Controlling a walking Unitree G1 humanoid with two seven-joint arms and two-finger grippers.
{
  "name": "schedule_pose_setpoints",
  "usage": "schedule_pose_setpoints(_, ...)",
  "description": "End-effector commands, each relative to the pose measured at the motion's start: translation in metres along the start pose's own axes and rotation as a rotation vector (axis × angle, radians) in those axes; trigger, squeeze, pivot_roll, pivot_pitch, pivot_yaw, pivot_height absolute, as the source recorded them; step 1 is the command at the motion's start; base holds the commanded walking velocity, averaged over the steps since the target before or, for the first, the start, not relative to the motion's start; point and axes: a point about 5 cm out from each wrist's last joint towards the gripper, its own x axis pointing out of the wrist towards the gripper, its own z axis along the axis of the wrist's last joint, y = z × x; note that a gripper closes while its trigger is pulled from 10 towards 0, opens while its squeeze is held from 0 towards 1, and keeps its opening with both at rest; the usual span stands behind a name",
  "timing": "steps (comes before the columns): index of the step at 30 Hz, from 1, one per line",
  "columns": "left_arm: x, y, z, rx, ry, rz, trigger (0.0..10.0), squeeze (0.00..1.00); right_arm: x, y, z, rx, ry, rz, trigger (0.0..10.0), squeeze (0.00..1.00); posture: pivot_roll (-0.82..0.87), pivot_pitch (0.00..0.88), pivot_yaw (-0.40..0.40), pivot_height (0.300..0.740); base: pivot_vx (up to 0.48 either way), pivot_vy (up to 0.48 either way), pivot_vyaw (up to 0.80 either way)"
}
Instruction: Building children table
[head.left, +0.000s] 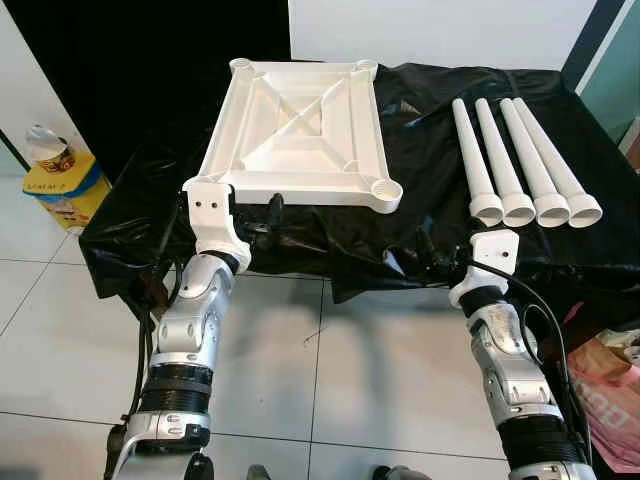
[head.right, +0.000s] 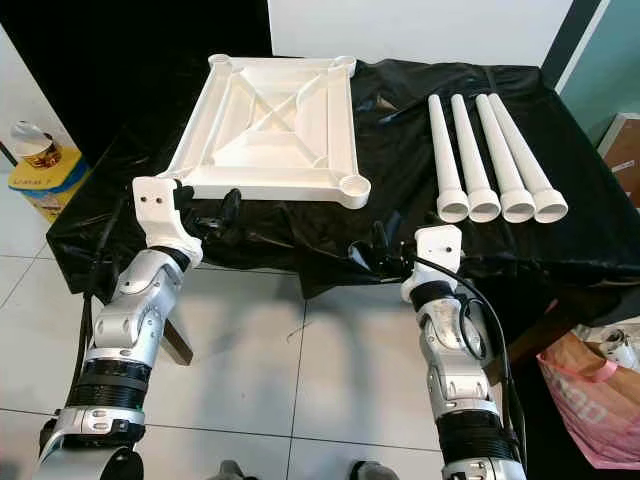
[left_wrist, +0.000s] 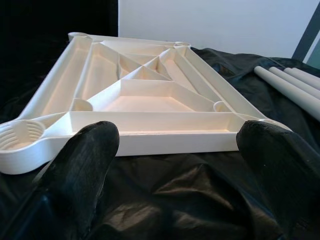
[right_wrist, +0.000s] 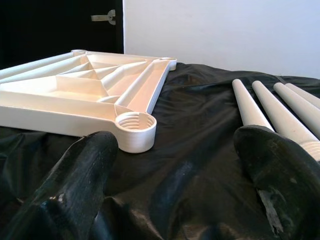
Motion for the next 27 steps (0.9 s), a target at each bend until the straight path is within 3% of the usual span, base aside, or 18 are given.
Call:
schedule_pose_setpoints(1, -0.0004, -0.0029, -0.0004, -0.010, -0.001, -0.028, 10.0, 0.00, -0.0007, -0.0018, -0.0013, -0.007, 0.003, -0.009, 10.0, 0.00, -0.09, 0.070, 0.023, 0.740, 0.000, 0.000, 0.00)
schedule_pose_setpoints(27, -0.0027, -0.0020, 0.0002, -0.014, -0.012, -0.023, 10.0, 0.00, 0.0019, -0.0059, -0.0029, -0.030, 0.005, 0.004, 10.0, 0.00, -0.08, 0.040, 0.008, 0.740, 0.010, 0.000, 0.00)
